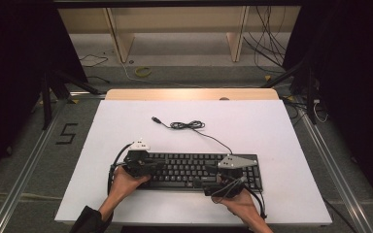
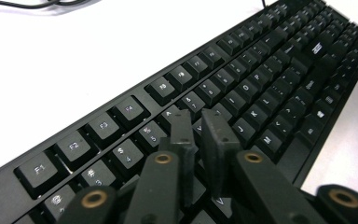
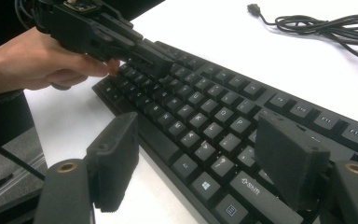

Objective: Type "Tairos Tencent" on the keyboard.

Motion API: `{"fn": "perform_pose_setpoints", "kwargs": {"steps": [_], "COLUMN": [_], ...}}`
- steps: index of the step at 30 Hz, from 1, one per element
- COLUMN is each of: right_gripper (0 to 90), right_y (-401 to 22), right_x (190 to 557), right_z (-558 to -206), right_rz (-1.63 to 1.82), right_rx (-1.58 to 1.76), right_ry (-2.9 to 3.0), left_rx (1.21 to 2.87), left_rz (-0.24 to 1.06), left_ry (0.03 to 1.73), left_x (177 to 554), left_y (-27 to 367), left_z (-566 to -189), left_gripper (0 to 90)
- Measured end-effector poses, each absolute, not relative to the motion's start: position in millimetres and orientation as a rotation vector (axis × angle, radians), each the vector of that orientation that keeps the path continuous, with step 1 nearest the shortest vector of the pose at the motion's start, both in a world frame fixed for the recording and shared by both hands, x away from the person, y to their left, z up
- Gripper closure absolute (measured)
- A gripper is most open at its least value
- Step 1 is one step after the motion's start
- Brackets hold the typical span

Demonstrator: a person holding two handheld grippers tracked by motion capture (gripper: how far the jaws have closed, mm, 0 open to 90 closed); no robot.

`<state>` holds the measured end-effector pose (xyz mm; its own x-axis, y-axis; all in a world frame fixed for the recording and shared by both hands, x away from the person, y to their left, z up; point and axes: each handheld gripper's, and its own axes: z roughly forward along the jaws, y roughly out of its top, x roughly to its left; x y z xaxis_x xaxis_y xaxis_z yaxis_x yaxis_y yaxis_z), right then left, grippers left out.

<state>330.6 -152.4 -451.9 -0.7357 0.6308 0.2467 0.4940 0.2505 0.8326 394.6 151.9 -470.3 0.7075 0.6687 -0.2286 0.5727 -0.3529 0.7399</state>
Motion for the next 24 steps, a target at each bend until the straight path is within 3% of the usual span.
{"fn": "perform_pose_setpoints", "kwargs": {"steps": [5, 24], "right_gripper": [30.9, 30.8], "right_y": [-154, -159], "right_x": [329, 324], "right_z": [-452, -451], "right_rz": [1.499, 1.497], "right_rx": [1.077, 1.079], "right_ry": [2.373, 2.366], "left_rx": [2.081, 2.102], "left_rz": [0.146, 0.127], "left_ry": [0.941, 0.952], "left_x": [398, 401], "left_y": [148, 145], "left_z": [-474, -481], "left_gripper": [88.9, 89.4]}}
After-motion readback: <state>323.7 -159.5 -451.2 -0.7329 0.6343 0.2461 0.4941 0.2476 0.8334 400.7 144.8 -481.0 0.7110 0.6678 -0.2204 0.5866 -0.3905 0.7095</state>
